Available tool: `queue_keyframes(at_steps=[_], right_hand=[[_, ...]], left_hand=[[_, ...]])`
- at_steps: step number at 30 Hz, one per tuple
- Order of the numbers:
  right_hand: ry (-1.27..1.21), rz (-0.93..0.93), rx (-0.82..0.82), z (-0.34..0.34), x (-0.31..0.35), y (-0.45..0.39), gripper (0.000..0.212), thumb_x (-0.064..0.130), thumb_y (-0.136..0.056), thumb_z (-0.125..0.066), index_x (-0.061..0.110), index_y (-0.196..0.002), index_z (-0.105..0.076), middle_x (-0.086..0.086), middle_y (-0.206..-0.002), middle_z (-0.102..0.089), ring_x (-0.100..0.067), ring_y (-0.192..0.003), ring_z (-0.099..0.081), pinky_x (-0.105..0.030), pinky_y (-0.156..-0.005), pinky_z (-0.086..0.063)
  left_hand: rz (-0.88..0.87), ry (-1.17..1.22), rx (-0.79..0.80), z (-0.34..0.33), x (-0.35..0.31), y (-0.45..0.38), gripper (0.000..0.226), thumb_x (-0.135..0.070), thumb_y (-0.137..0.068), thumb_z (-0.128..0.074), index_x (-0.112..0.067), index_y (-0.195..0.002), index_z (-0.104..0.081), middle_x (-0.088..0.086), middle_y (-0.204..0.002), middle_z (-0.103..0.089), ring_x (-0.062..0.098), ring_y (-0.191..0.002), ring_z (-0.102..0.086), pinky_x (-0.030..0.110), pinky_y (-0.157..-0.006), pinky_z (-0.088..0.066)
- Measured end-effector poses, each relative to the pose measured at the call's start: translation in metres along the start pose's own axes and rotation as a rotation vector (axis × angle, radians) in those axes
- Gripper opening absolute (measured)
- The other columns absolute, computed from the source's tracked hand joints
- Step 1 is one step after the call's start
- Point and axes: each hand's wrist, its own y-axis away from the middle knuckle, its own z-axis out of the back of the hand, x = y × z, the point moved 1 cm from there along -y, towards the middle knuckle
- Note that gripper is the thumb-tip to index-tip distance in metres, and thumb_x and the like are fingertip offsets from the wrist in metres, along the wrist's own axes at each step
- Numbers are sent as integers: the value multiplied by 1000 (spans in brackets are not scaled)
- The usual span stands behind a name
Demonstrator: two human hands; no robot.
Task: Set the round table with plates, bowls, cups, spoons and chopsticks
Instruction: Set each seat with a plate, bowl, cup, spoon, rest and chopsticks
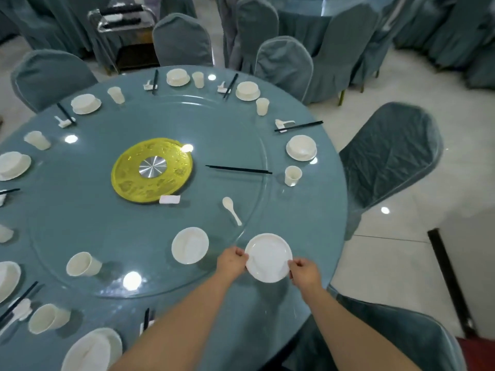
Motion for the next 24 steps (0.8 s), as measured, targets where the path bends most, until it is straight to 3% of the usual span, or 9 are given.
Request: queue_keyframes(at_steps=[3,6,12,15,18,21,24], right_hand=[[16,-48,-36,3,-15,-8,33,19,-92,-57,13,-60,-62,-4,-60,-64,-22,-62,-57,-31,-65,-47],[17,-110,-41,-5,-29,-15,28,20,-93,-58,12,-67,-65,-6,-67,-67,-25,-71,-62,-34,-74,-52],[34,-176,-31,-26,-44,-27,20,20,-92,-59,6,-98,-72,-15,-95,-72,-33,-95,-66,-38,-88,-53],[98,-193,-8,-27,-46,-27,22,23,-93,-55,11,-97,-72,-13,-86,-73,-29,-85,-65,-39,-85,-54],[168,-195,8,-23,-43,-26,24,21,-93,-51,8,-91,-71,-12,-80,-72,-27,-77,-63,-37,-80,-54],[264,-192,29,-18,-31,-23,24,19,-93,-48,5,-86,-67,-18,-95,-72,-32,-89,-66,-38,-84,-53],[350,-143,25,-18,-10,-20,31,21,-95,-46,1,-103,-68,-20,-109,-69,-34,-104,-63,-35,-90,-50]], left_hand=[[56,0,48,-14,6,-1,11,-14,-86,-58,-17,-76,-61,13,-83,-71,24,-72,-66,36,-79,-59],[89,-11,67,-18,23,-7,13,-13,-88,-58,-15,-76,-59,8,-74,-63,18,-62,-59,30,-71,-51],[168,-29,0,-6,57,-23,8,-13,-90,-56,-13,-83,-59,11,-78,-62,23,-70,-60,30,-68,-49],[209,-12,-28,5,69,-25,7,-12,-90,-56,-9,-85,-61,13,-78,-63,25,-72,-59,36,-75,-53],[248,41,-50,20,73,-23,6,-8,-90,-54,-7,-88,-60,15,-78,-61,25,-70,-56,35,-71,-48],[236,37,-89,40,66,-18,11,-7,-88,-51,-10,-80,-58,13,-76,-61,24,-69,-56,31,-70,-46],[210,54,-96,59,50,-19,20,-4,-86,-49,-12,-69,-51,10,-67,-55,24,-64,-52,30,-66,-45]])
